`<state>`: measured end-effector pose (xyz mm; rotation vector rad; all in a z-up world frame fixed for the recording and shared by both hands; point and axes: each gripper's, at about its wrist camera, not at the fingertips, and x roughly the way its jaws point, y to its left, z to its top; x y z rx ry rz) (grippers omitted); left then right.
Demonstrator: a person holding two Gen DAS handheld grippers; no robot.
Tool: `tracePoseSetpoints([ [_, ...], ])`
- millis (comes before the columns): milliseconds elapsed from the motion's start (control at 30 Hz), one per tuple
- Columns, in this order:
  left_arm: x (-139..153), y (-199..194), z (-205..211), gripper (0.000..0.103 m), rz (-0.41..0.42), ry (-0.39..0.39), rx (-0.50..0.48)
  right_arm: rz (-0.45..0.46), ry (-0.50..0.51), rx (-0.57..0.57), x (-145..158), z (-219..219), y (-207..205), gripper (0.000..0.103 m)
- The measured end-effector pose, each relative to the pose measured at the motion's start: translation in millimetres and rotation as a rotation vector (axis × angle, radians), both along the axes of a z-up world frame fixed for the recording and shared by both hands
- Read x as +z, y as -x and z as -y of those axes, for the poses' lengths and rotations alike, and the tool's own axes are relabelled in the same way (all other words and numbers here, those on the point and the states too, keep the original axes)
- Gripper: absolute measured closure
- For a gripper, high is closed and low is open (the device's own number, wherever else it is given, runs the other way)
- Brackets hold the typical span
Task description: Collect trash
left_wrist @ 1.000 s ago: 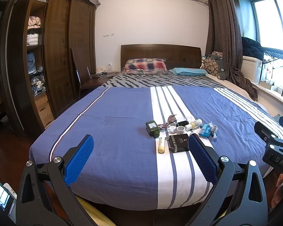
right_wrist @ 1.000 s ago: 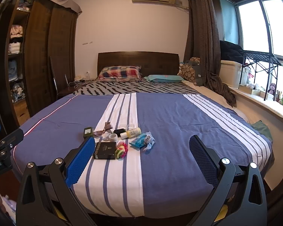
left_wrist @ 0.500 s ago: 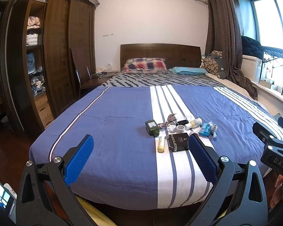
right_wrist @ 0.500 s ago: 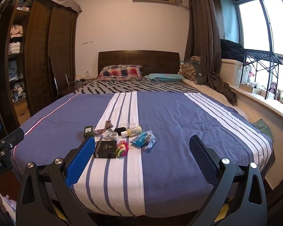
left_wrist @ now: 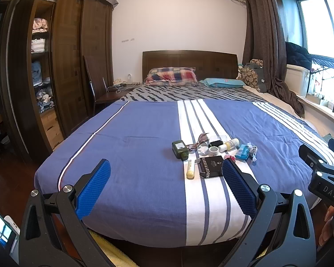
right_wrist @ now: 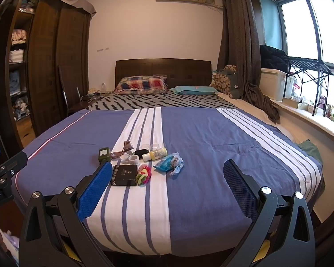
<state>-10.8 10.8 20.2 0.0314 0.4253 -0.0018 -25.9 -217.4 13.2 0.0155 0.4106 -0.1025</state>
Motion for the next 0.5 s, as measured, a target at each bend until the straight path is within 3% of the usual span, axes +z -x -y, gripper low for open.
tracePoseSetpoints([
  [500, -17, -10, 0, 0.008, -0.034, 0.000, 0.006, -0.034, -0.009, 0.003, -11, 4, -8, 0.003],
])
